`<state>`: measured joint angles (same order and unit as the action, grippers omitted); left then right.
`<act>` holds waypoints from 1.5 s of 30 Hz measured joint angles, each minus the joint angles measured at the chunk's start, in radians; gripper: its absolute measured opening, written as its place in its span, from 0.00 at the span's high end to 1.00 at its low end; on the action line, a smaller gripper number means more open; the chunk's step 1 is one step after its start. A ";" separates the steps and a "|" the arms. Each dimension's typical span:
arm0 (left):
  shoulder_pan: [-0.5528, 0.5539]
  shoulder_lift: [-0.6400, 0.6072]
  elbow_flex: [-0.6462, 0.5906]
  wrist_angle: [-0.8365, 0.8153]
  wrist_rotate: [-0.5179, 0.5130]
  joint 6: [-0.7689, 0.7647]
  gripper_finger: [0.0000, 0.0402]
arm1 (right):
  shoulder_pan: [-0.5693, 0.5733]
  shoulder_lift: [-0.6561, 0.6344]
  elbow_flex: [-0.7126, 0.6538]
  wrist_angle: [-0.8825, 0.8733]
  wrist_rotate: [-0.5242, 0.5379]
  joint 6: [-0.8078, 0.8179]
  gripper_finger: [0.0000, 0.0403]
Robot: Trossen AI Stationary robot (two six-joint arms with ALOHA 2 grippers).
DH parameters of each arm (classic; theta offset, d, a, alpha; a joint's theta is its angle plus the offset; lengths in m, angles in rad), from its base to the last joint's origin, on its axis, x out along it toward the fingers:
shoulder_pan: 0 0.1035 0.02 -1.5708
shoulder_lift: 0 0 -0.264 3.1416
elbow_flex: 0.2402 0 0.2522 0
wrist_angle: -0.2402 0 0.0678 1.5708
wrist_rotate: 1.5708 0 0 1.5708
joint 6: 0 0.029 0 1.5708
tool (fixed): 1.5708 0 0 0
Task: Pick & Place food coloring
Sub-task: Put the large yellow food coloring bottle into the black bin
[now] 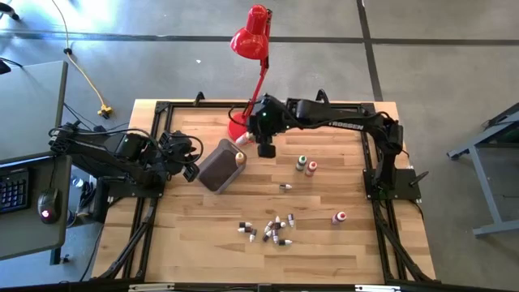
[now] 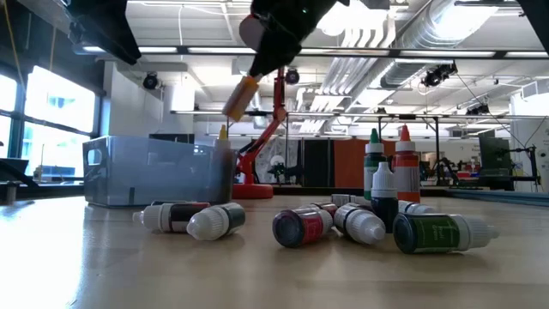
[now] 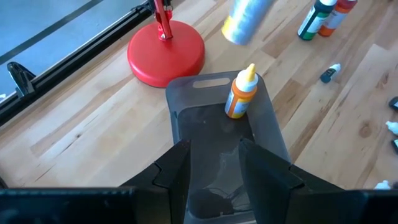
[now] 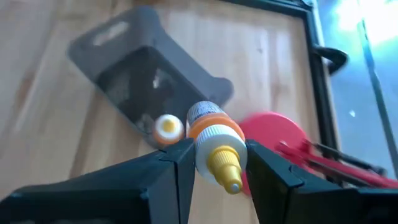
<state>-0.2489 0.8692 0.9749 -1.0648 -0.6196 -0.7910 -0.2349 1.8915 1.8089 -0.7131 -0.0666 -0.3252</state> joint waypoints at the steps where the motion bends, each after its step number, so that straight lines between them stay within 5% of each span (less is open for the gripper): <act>1: 0.000 0.000 0.000 0.000 0.000 0.000 0.67 | 0.006 0.000 -0.006 0.009 -0.006 -0.002 0.72; 14: 0.000 0.000 0.000 0.026 0.002 0.000 0.67 | 0.021 0.114 -0.009 0.135 -0.078 -0.010 0.72; 23: 0.000 0.033 -0.037 0.024 0.140 -0.026 0.67 | 0.026 0.159 -0.010 0.127 -0.044 -0.043 0.70; 32: 0.000 0.195 -0.086 0.041 0.142 -0.079 0.67 | 0.026 0.167 -0.009 0.049 -0.039 -0.042 0.72; 45: 0.000 0.448 -0.086 0.283 0.227 -0.023 0.67 | 0.046 0.166 -0.009 -0.200 0.024 -0.016 0.72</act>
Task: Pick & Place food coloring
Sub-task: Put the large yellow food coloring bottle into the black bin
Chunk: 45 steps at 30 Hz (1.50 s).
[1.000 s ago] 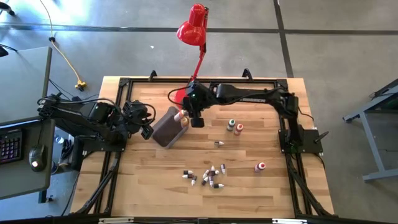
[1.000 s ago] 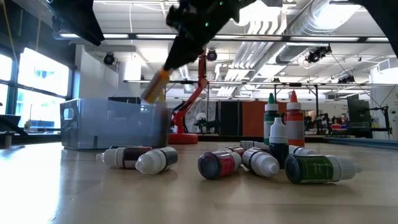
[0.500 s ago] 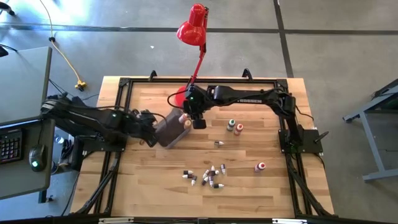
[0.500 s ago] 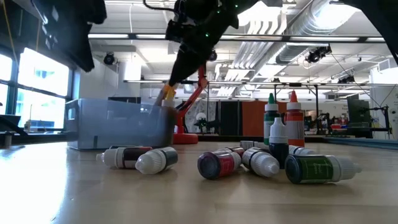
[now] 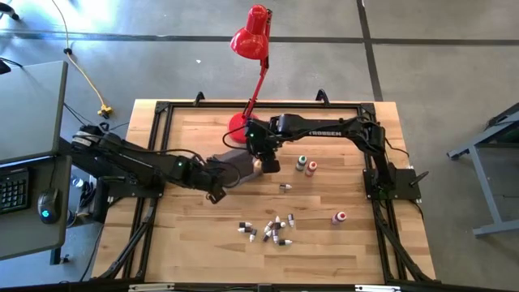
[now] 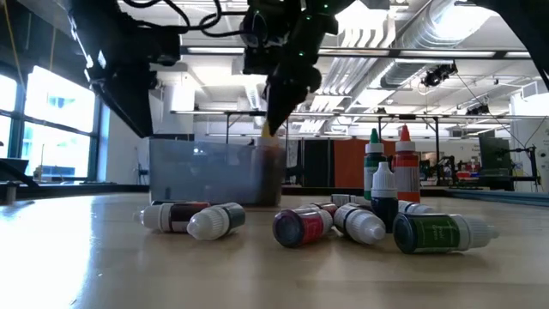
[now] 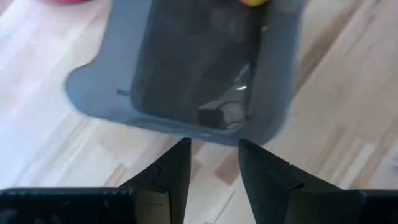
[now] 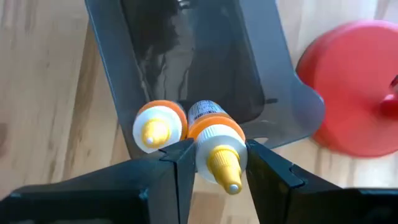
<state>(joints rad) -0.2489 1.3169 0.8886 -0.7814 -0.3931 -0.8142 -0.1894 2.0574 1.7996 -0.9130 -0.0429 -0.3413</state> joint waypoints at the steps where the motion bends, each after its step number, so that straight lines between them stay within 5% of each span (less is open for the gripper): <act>1: 0.000 0.008 0.000 0.030 0.011 0.009 0.67 | 0.001 -0.001 0.000 -0.016 -0.001 0.006 0.72; 15: 0.000 -0.001 0.039 0.128 0.015 0.085 0.67 | 0.033 -0.012 -0.007 -0.247 -0.040 0.027 0.71; 27: 0.000 -0.001 0.136 -0.183 -0.080 0.069 0.67 | 0.036 -0.020 -0.090 -0.182 -0.042 0.026 0.68; 33: 0.000 -0.001 0.200 -0.317 -0.145 0.021 0.67 | 0.047 -0.017 -0.092 -0.181 0.055 0.024 0.65; 45: 0.000 -0.001 0.245 -0.322 -0.166 0.024 0.67 | 0.095 -0.101 -0.095 -0.211 0.183 0.018 0.49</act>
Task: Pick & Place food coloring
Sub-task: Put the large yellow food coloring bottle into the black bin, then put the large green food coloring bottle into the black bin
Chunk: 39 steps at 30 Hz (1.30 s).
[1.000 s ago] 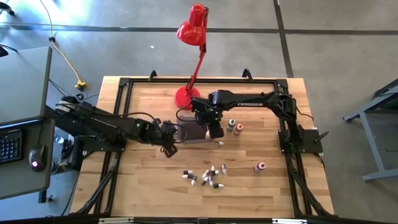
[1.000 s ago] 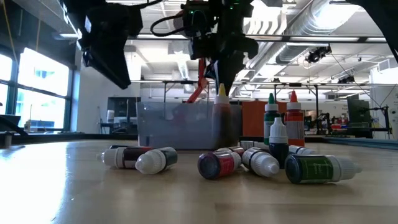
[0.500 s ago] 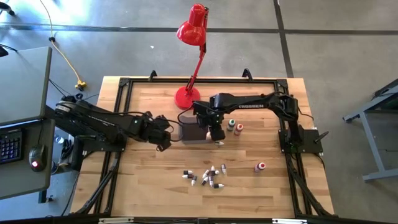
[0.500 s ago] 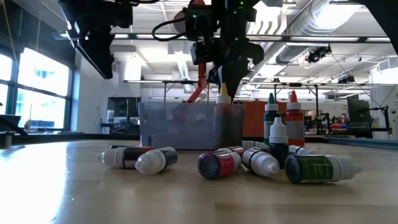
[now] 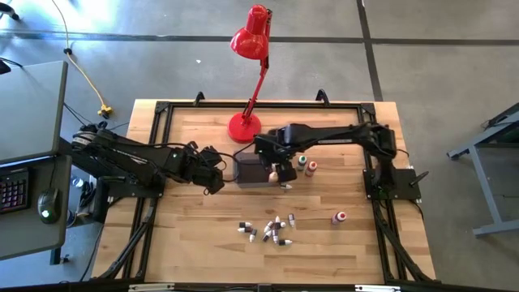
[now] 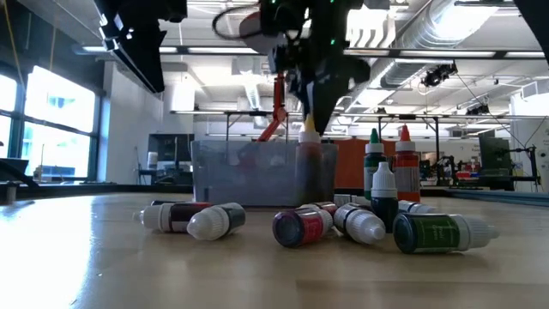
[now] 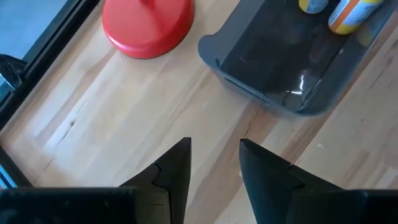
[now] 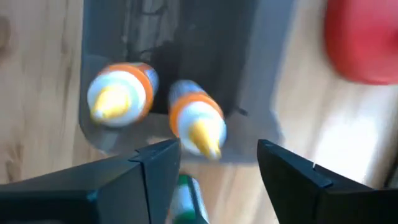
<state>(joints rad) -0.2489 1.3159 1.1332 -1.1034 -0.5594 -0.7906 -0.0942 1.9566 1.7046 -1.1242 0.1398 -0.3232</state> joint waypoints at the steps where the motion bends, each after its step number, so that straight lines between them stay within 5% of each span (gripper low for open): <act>1: 0.000 0.000 0.000 0.000 0.000 0.000 0.67 | 0.005 -0.019 0.000 -0.015 0.025 0.000 0.48; 5: 0.000 0.000 0.000 0.001 0.001 -0.006 0.67 | 0.023 -0.093 0.000 -0.093 0.069 0.011 0.48; 11: 0.000 0.000 0.000 0.002 0.005 -0.038 0.67 | 0.007 -0.194 -0.012 -0.224 -0.081 0.189 0.48; 15: 0.000 0.000 0.000 0.003 0.007 -0.049 0.67 | -0.017 -0.246 -0.098 -0.230 -0.073 0.236 0.48; 25: 0.000 0.000 0.000 0.007 0.008 -0.052 0.67 | -0.080 -0.354 -0.429 0.078 -0.015 0.185 0.48; 39: 0.000 0.000 0.000 0.039 0.005 -0.052 0.67 | -0.129 -0.356 -0.555 0.251 -0.120 0.139 0.48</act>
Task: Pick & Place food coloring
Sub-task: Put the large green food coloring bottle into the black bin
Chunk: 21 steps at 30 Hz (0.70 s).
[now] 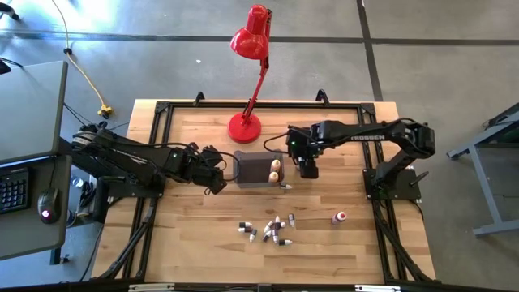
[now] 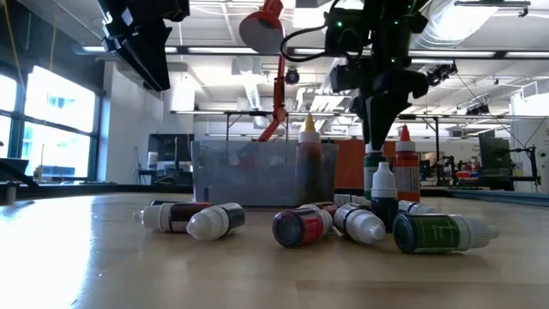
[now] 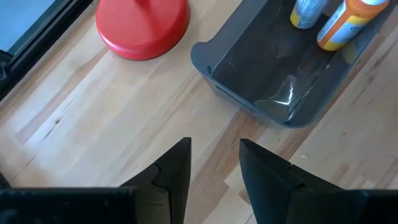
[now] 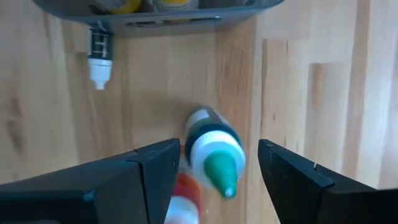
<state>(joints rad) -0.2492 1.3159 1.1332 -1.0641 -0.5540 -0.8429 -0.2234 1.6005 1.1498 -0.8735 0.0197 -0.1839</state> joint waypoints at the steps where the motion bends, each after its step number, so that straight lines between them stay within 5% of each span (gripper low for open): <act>1: 0.000 0.000 0.000 0.000 0.000 0.000 0.67 | 0.000 0.000 -0.007 0.012 0.007 -0.002 0.48; 6: 0.000 0.000 0.000 0.000 -0.002 0.000 0.67 | 0.000 0.000 -0.009 0.021 0.039 0.024 0.54; 12: 0.000 0.000 0.000 0.000 -0.002 0.000 0.67 | 0.000 0.000 -0.005 0.020 0.029 0.024 0.72; 21: 0.000 0.000 0.000 0.017 -0.003 0.000 0.67 | 0.000 0.001 0.232 0.000 0.045 -0.052 0.73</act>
<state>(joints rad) -0.2491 1.3159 1.1328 -1.0475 -0.5571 -0.8429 -0.2230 1.6016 1.3814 -0.8732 0.0649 -0.2359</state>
